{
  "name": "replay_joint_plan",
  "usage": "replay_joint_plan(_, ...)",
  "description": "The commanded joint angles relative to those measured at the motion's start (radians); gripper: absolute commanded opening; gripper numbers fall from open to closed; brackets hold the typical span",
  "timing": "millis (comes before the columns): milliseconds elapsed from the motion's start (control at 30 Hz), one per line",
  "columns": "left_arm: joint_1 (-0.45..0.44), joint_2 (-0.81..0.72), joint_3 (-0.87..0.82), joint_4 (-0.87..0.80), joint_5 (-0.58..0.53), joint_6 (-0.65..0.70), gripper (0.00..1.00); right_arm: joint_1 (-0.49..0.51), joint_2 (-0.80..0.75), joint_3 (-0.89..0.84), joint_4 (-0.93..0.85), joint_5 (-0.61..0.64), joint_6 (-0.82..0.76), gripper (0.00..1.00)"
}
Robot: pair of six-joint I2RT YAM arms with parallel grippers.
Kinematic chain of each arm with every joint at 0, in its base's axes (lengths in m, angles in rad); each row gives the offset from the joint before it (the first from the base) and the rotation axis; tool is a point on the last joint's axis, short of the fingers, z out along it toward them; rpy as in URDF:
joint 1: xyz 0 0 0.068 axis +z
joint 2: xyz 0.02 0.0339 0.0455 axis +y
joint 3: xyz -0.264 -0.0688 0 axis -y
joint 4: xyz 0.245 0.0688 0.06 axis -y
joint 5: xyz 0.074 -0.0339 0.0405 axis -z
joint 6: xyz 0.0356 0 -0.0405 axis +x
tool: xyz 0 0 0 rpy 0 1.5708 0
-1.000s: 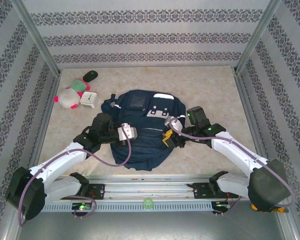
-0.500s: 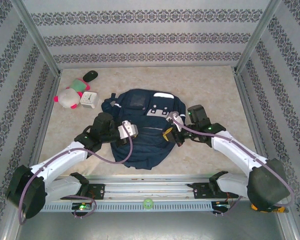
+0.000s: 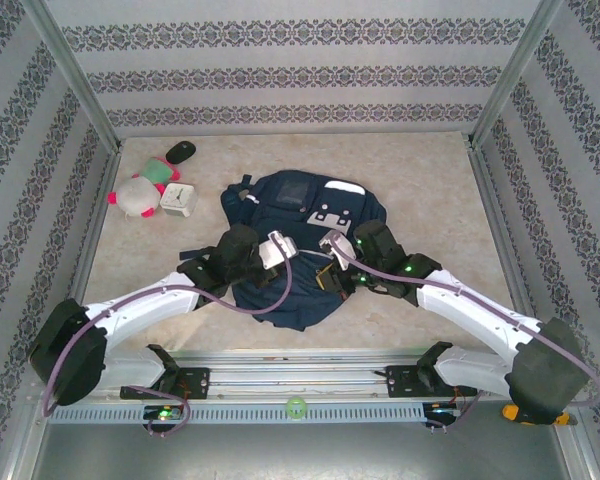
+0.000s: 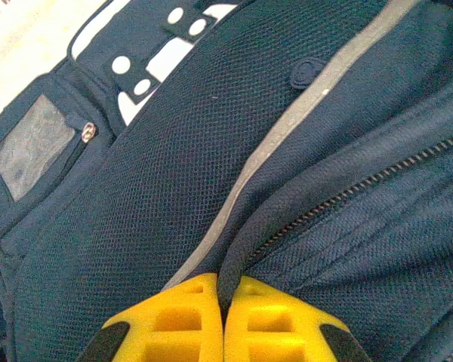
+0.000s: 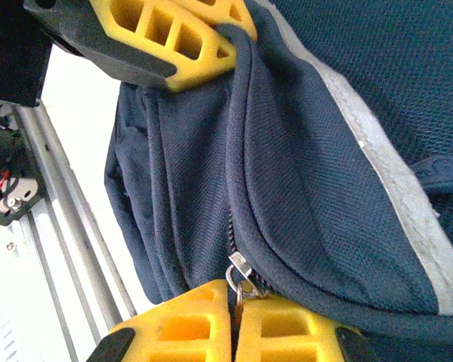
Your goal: Pack books, pencil case, and school supplies into a backpack
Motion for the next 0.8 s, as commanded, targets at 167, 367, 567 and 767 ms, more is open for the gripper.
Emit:
replay_joint_plan(167, -0.029, 0.009, 0.059, 0.243, -0.079, -0.12, 0.0, 0.058, -0.032, 0.058, 0.157, -0.039, 0.147, 0.17)
replay_joint_plan(367, 0.073, -0.037, -0.054, 0.378, 0.19, -0.099, 0.0, -0.064, -0.18, 0.043, -0.023, -0.045, -0.018, 0.48)
replay_joint_plan(567, 0.169, -0.065, -0.112, 0.457, 0.492, -0.004, 0.0, -0.21, -0.265, 0.008, -0.062, -0.043, -0.256, 0.58)
replay_joint_plan(767, 0.217, -0.069, -0.122, 0.466, 0.629, 0.019, 0.0, -0.236, -0.213, -0.047, 0.018, -0.128, -0.659, 0.55)
